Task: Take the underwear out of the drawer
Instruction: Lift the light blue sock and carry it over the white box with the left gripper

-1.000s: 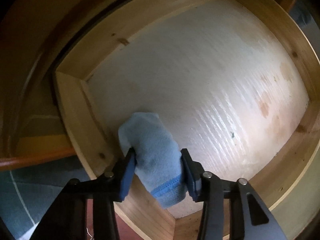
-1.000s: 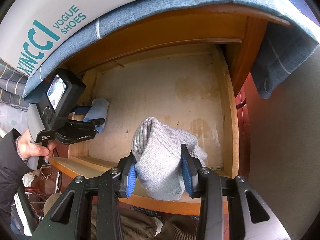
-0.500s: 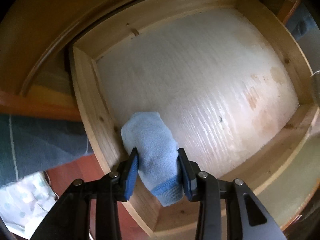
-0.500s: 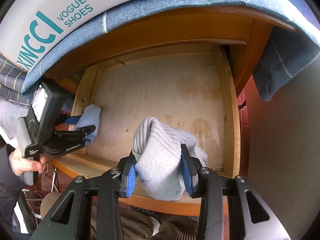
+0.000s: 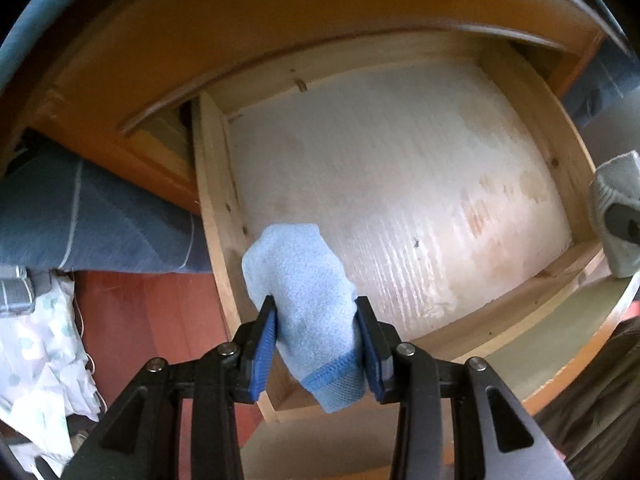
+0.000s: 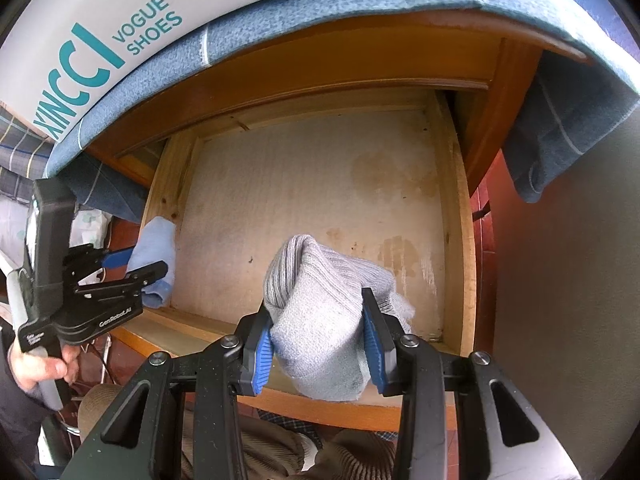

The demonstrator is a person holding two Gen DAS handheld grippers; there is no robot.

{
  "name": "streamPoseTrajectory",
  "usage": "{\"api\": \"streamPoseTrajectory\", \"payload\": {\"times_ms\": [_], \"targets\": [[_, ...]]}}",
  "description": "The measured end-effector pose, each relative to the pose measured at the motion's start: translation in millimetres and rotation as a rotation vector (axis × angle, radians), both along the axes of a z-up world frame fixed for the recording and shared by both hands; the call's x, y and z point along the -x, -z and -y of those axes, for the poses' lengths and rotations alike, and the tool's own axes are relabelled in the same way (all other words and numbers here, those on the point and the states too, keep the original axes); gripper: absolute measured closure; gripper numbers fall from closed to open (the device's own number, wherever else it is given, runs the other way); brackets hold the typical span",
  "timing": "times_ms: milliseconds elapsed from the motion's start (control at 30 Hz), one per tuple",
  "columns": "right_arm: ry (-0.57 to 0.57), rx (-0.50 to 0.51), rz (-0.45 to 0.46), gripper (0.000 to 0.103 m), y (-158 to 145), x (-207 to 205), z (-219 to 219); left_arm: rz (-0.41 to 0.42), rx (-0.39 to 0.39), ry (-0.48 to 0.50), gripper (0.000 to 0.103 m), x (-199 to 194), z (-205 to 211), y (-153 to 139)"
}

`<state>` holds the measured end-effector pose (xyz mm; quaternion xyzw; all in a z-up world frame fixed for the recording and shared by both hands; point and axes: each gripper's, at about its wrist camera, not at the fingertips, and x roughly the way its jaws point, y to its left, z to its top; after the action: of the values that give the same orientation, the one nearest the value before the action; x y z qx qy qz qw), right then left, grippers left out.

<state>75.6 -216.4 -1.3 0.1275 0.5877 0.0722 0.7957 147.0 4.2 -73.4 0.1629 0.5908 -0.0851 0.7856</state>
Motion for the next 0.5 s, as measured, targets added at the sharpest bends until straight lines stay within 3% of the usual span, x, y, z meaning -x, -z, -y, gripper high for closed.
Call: {"api": "streamPoseTrajectory", "payload": {"times_ms": [500], "targets": [[0.004, 0.002, -0.002, 0.067, 0, 0, 0, 0.165, 0.021, -0.091, 0.065, 27, 2, -52]]}}
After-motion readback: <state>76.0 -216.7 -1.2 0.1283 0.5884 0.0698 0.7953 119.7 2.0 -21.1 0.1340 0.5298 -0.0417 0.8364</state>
